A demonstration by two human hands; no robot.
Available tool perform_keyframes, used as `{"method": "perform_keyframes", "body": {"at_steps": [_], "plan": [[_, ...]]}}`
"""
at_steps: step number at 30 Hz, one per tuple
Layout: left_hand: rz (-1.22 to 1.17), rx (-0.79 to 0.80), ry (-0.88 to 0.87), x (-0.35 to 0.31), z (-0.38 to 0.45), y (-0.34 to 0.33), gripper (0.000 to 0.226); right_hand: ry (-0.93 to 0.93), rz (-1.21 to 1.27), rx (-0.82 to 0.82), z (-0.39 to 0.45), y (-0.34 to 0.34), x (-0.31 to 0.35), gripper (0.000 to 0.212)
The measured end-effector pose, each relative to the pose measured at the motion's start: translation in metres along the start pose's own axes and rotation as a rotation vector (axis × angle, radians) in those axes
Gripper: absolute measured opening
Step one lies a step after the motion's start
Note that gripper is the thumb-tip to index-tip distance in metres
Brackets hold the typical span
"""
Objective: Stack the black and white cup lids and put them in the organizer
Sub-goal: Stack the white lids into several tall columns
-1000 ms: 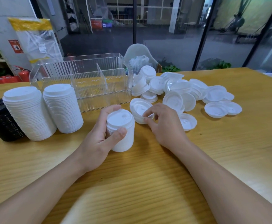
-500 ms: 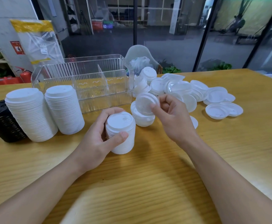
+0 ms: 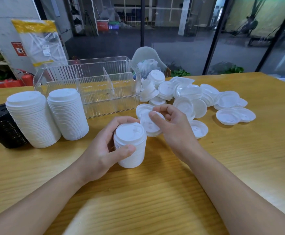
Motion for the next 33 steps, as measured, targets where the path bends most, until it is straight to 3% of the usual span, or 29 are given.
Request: {"method": "perform_keyframes", "body": {"at_steps": [6, 10, 14, 18, 29, 33], "plan": [[0.004, 0.001, 0.004, 0.000, 0.000, 0.000, 0.063, 0.016, 0.031, 0.194, -0.001, -0.004, -0.001, 0.069], [-0.004, 0.006, 0.003, -0.001, 0.000, 0.000, 0.068, -0.020, 0.115, 0.179, 0.003, -0.003, -0.005, 0.080], [0.009, 0.000, 0.001, -0.001, -0.001, 0.001, 0.067, -0.100, 0.258, 0.073, 0.005, 0.004, -0.006, 0.071], [-0.010, 0.002, 0.011, 0.000, 0.000, 0.001, 0.068, -0.104, 0.307, 0.114, 0.005, 0.008, -0.001, 0.053], [-0.021, -0.014, 0.015, -0.001, -0.001, 0.000, 0.069, -0.113, 0.304, 0.056, 0.006, 0.009, -0.005, 0.062], [-0.022, -0.013, 0.018, -0.002, 0.000, 0.001, 0.070, -0.061, 0.214, 0.056, 0.005, 0.008, -0.004, 0.033]]}}
Point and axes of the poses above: each hand's wrist, its own z-axis towards the middle knuckle, its own y-axis out of the back of the hand, x = y × z, the point moved 4 cm from there along z, towards the middle knuckle, and after that the axes turned 2 degrees about -z, right-handed, at the moved point
